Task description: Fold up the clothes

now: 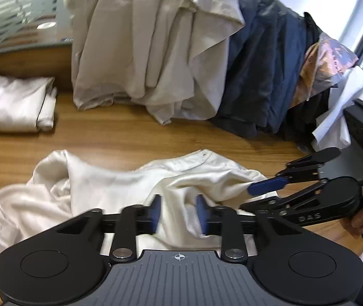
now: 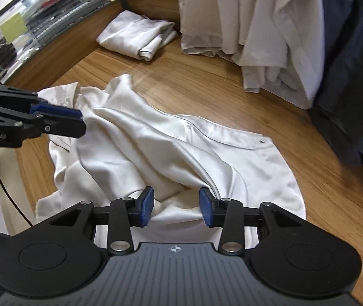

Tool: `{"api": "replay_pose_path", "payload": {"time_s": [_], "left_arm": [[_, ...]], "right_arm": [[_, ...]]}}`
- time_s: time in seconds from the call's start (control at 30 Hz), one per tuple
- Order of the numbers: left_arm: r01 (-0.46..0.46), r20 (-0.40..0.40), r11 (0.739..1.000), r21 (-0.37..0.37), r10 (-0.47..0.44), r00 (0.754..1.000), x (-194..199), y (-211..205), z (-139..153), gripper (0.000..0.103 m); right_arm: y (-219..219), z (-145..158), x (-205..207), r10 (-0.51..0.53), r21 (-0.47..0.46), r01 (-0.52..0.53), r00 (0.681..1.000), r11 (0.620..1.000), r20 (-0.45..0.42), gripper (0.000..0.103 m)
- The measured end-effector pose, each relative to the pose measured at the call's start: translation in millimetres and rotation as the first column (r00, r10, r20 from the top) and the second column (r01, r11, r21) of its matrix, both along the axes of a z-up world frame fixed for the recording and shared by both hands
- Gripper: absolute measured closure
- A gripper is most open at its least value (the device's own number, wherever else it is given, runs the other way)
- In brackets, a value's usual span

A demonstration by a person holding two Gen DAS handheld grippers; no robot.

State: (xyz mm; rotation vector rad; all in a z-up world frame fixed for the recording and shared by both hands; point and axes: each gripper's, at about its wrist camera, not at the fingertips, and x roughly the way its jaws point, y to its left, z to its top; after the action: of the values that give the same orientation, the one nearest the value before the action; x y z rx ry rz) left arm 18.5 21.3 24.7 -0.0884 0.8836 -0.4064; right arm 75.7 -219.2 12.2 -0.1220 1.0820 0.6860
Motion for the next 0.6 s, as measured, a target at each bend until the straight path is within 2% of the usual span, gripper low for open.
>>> {"api": "replay_pose_path", "payload": {"time_s": [0.07, 0.2, 0.23, 0.3, 0.33, 0.47, 0.53, 0.6], "left_arm": [[0.041, 0.024, 0.999, 0.012, -0.041, 0.999, 1.1, -7.8, 5.6, 0.057], [0.164, 0.036, 0.985, 0.042, -0.166, 0.985, 7.5, -30.1, 6.3, 0.058], [0.208, 0.017, 0.977, 0.056, -0.209, 0.978, 11.3, -37.9, 2.3, 0.059], [0.269, -0.022, 0.960, 0.074, -0.268, 0.963, 18.9, -48.6, -8.5, 0.074], [0.294, -0.042, 0.952, 0.080, -0.292, 0.956, 22.9, -53.1, -14.2, 0.075], [0.375, -0.115, 0.923, 0.090, -0.364, 0.924, 35.6, -66.0, -32.2, 0.075], [0.421, -0.137, 0.901, 0.104, -0.406, 0.904, 39.3, -72.8, -38.7, 0.076], [0.443, -0.154, 0.888, 0.127, -0.423, 0.893, 44.6, -77.4, -46.2, 0.076]], "right_arm": [[3.9, -1.5, 2.3, 0.011, 0.004, -0.011, 1.000, 1.000, -0.008, 0.059], [11.1, -8.1, 3.0, 0.029, 0.008, -0.029, 0.999, 1.000, -0.030, 0.058], [12.4, -9.9, 2.8, 0.033, 0.009, -0.033, 0.999, 0.999, -0.035, 0.058], [14.7, -14.0, 2.2, 0.042, 0.010, -0.042, 0.998, 0.999, -0.047, 0.058], [15.3, -15.9, 1.8, 0.044, 0.009, -0.044, 0.998, 0.999, -0.053, 0.058], [15.9, -23.1, 1.4, 0.040, 0.012, -0.039, 0.996, 0.999, -0.076, 0.058], [15.3, -25.8, 1.5, 0.036, 0.015, -0.035, 0.996, 0.999, -0.083, 0.057], [15.0, -29.0, 1.5, 0.033, 0.009, -0.032, 0.996, 0.999, -0.087, 0.055]]}}
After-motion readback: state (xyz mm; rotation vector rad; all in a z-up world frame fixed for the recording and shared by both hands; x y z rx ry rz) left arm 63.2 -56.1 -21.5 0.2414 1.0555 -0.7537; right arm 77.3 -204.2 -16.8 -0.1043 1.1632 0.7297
